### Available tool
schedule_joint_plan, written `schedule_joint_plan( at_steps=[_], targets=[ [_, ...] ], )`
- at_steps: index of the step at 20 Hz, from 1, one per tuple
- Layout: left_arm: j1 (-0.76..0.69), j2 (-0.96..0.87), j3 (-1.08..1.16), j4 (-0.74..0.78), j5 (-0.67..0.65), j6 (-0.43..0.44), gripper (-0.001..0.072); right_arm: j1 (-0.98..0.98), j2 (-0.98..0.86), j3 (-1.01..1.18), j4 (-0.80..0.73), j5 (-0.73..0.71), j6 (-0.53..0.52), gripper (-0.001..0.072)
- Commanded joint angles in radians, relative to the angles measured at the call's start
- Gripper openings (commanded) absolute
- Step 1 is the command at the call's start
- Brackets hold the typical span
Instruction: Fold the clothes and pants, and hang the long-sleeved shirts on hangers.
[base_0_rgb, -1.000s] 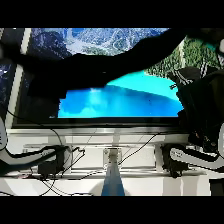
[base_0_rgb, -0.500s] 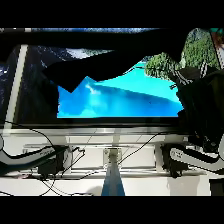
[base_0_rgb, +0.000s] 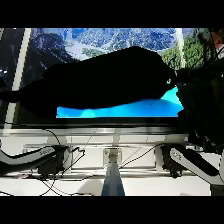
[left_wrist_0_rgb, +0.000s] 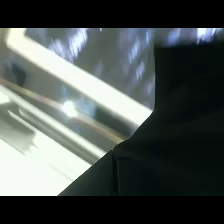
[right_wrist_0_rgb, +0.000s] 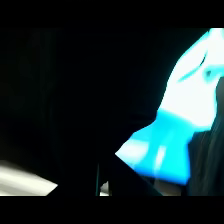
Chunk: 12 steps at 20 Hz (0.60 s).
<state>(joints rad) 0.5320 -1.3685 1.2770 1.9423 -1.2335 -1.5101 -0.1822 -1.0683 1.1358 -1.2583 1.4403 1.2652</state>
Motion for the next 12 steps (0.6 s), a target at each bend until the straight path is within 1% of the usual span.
schedule_joint_plan(
  at_steps=[1, 3, 5, 8, 10, 11, 12],
  targets=[
    [0.030, 0.003, -0.086, -0.020, -0.029, 0.096, 0.0008, 0.000, 0.079, -0.153, -0.027, 0.142, 0.000, 0.0025],
    [0.032, 0.002, -0.104, 0.008, -0.029, 0.133, 0.0008, 0.000, 0.077, -0.204, -0.032, 0.205, -0.001, 0.0025],
    [0.035, -0.005, -0.105, 0.040, -0.028, 0.159, 0.0008, 0.000, 0.077, -0.249, -0.042, 0.226, -0.002, 0.0025],
    [0.047, -0.013, -0.105, 0.050, -0.028, 0.171, 0.0009, 0.000, 0.077, -0.278, -0.070, 0.240, -0.002, 0.0025],
    [0.050, -0.015, -0.105, 0.076, -0.024, 0.242, 0.0009, 0.000, 0.077, -0.278, -0.093, 0.248, -0.002, 0.0025],
    [0.051, -0.015, -0.105, 0.099, -0.020, 0.290, 0.0009, 0.000, 0.077, -0.278, -0.104, 0.250, -0.002, 0.0025],
    [0.051, -0.014, -0.105, 0.122, -0.019, 0.360, 0.0009, 0.000, 0.077, -0.278, -0.117, 0.251, -0.002, 0.0025]
  ],
)
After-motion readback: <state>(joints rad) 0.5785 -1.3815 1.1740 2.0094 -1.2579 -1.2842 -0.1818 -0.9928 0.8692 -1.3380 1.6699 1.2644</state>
